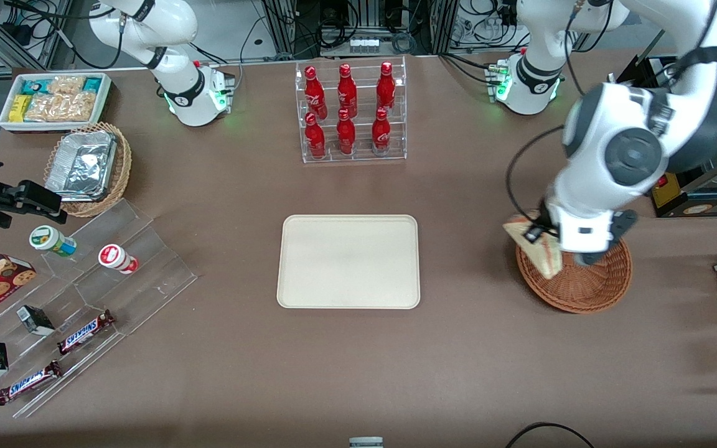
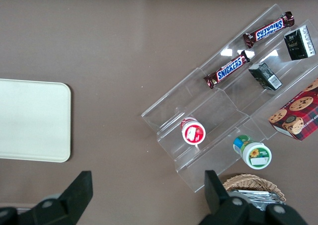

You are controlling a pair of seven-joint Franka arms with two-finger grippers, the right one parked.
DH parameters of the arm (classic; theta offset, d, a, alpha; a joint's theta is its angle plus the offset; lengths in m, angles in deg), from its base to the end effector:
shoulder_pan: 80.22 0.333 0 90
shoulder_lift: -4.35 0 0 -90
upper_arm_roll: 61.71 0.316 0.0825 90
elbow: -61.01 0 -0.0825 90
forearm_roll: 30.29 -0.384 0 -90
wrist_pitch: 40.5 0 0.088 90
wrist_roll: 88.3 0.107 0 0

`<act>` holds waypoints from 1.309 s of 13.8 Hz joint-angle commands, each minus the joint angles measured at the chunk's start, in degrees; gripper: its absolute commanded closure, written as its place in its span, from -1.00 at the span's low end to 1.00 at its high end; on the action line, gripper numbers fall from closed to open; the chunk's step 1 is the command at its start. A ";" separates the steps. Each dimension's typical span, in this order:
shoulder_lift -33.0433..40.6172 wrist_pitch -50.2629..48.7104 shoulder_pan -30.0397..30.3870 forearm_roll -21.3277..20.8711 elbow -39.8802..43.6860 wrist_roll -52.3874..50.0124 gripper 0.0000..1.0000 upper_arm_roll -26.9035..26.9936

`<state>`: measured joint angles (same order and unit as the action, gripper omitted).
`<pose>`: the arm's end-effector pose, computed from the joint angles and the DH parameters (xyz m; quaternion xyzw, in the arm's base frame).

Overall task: Place sandwich from basket to tray
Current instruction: 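Lift the sandwich and carry it toward the cream tray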

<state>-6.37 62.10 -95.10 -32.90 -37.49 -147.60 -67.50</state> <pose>0.5683 -0.2065 0.4637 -0.9440 -0.3246 0.0358 0.0463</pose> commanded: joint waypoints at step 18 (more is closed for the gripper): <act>-24.08 14.30 -23.88 -2.76 12.64 2.33 0.79 0.96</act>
<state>-29.04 76.93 -118.28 -34.74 -26.52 -146.93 -67.17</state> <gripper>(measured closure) 0.859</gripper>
